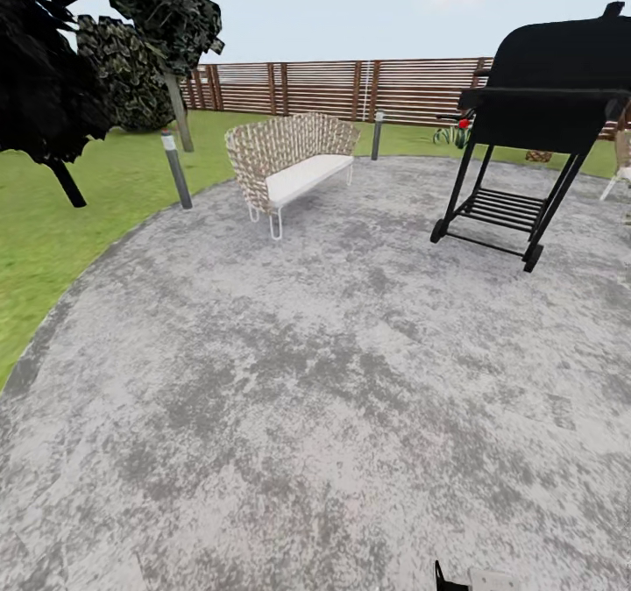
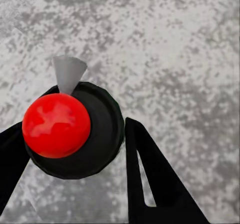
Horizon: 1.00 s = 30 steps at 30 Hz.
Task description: Pick up the pesticide atomizer in the garden and spray insectifuge to fully cover both potted plants in the garden.
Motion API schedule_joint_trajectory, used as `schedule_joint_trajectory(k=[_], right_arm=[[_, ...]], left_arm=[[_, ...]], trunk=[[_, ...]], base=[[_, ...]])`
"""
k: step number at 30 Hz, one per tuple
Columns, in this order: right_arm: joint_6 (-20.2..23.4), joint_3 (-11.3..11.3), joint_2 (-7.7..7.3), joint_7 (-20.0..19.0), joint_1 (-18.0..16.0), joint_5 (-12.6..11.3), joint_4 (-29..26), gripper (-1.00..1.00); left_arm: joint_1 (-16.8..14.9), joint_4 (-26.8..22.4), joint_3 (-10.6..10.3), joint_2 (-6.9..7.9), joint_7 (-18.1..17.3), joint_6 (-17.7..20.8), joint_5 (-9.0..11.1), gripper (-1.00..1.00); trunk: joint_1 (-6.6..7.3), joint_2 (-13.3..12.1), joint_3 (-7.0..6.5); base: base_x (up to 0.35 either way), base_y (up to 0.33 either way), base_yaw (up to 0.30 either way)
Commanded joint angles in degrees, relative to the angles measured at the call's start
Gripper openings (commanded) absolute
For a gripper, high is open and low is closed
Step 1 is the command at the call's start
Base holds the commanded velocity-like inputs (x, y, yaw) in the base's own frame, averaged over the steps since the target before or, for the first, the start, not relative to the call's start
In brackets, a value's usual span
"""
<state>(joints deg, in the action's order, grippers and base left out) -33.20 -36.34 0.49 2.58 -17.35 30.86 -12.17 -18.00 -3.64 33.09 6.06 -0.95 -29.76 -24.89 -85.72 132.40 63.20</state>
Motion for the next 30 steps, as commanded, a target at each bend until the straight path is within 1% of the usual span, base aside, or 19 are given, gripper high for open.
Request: schedule_joint_trajectory(k=[1,30], right_arm=[[-0.1,-0.3,0.03,0.3,0.0,0.6,0.0,1.00],[-0.2,-0.3,0.03,0.3,0.0,0.6,0.0,1.00]], left_arm=[[0.0,0.0,0.5,0.04,-0.1,-0.2,-0.4,-1.00],[0.0,0.0,0.7,0.09,-0.1,-0.3,-0.4,-1.00]], trunk=[[-0.02,0.0,0.04],[-0.02,0.0,0.04]], base=[[0.311,-0.171,-0.300],[0.303,-0.188,-0.300]])
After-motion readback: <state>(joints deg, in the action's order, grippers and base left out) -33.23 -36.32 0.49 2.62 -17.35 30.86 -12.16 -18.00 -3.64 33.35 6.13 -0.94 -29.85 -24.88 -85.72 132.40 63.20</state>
